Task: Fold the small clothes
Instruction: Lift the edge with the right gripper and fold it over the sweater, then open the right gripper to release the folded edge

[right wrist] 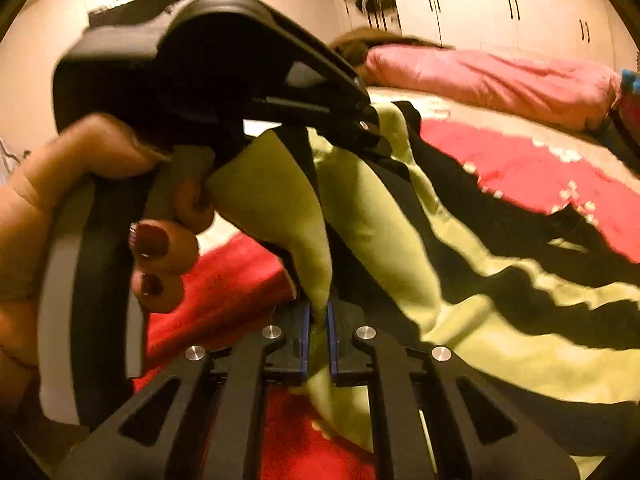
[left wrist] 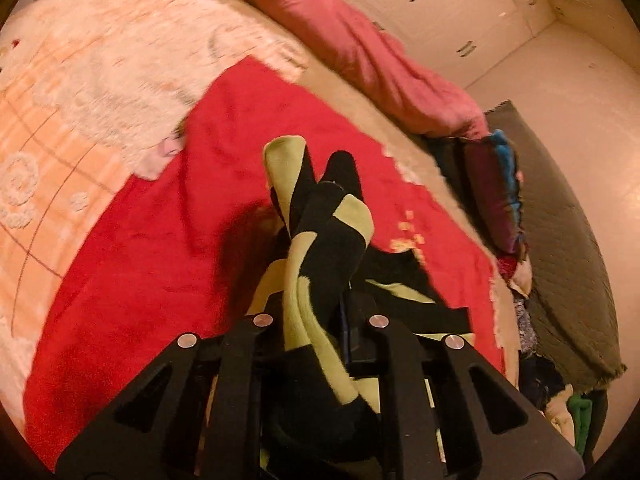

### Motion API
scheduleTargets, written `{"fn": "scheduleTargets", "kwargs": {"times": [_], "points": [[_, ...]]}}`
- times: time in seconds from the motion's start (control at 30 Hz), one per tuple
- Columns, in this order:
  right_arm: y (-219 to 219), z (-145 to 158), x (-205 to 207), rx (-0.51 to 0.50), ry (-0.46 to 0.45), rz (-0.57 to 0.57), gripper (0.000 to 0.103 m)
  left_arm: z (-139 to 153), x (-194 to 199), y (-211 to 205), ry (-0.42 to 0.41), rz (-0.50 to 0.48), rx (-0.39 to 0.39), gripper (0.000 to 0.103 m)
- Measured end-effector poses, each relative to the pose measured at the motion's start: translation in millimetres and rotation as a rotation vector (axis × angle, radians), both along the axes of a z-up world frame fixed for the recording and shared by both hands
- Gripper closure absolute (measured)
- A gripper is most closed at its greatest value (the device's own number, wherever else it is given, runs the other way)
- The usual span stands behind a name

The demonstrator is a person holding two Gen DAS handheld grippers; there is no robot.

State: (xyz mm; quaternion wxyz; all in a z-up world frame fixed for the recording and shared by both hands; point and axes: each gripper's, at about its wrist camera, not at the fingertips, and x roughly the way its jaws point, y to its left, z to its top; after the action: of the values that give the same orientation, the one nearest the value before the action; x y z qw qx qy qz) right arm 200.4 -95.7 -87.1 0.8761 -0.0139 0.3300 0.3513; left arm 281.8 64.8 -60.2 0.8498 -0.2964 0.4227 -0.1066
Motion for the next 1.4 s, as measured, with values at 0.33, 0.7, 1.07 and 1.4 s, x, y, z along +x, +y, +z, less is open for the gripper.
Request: {"fn": "scheduleTargets", "kwargs": {"times": [0.33,0.7,1.07,1.4], "points": [[-96.4,33.1,-22.1,0.11,-0.009,-0.135,0.097,46.9,-2.9,-115.9,-0.048,-0.15,0.047,0.096],[-185.9,8.6,-46.1,0.076,0.063,-0.281,0.097,28.8,-19.9,-233.8,-0.022,-0.324,0.124,0.081],[-200.1,-10.5,-52.6,0.09,0.157,-0.321,0.091,37.4,-37.0,-193.4,-0.071,-0.222,0.146,0.037],[-241.0,9.4,-75.2,0.132,0.153,-0.382,0.067,-2.5,-61.9,-134.0,-0.012,-0.076,0.325,0.037]]}}
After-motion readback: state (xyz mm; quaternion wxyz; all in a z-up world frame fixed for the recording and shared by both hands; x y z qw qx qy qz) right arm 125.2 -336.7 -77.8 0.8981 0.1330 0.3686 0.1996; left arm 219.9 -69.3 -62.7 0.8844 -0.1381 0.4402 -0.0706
